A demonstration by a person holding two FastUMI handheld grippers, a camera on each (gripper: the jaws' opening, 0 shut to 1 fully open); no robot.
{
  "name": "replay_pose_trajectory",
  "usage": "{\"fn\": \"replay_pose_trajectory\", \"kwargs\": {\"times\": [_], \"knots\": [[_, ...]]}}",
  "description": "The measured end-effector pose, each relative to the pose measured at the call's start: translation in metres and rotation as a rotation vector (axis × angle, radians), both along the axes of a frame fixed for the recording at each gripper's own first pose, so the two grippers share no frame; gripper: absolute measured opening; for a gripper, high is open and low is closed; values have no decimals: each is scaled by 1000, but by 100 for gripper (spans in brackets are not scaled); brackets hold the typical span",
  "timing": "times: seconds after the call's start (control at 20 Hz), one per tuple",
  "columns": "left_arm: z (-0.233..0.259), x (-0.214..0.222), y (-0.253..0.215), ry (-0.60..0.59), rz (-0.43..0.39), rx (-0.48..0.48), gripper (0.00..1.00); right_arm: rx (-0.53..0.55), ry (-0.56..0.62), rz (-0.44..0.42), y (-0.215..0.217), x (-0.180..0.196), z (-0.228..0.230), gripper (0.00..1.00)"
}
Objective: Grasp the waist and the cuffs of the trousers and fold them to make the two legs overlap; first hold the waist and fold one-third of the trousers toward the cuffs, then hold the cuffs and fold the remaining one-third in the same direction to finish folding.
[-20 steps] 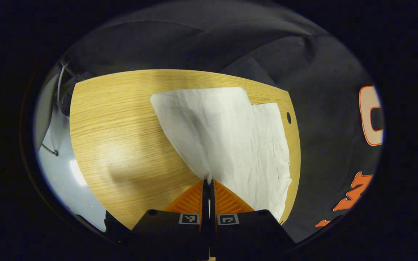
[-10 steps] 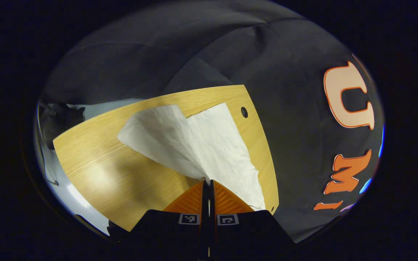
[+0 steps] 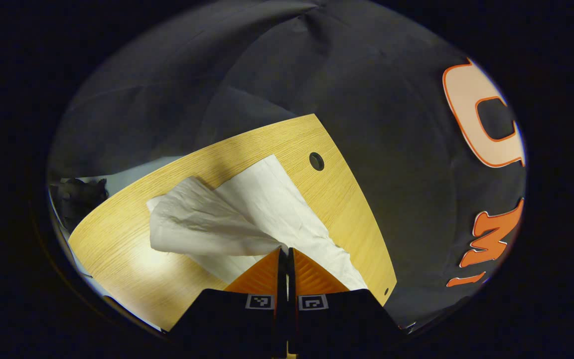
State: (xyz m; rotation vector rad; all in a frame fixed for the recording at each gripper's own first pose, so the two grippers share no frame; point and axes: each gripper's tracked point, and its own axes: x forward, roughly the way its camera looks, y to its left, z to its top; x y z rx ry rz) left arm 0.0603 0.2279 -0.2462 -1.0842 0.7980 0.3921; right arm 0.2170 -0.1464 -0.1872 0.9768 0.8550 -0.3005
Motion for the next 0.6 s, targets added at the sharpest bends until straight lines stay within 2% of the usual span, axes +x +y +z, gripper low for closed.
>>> {"fn": "replay_pose_trajectory", "kwargs": {"times": [0.35, 0.5, 0.6], "knots": [[-50, 64, -3, 112, -58, 69, 4, -17, 60, 78, 7, 93, -39, 2], [-53, 91, -2, 91, -69, 120, 4, -5, 56, 90, 11, 109, -48, 6], [-47, 98, 3, 80, -88, 175, 18, 10, 25, 89, 9, 114, -45, 16]]}}
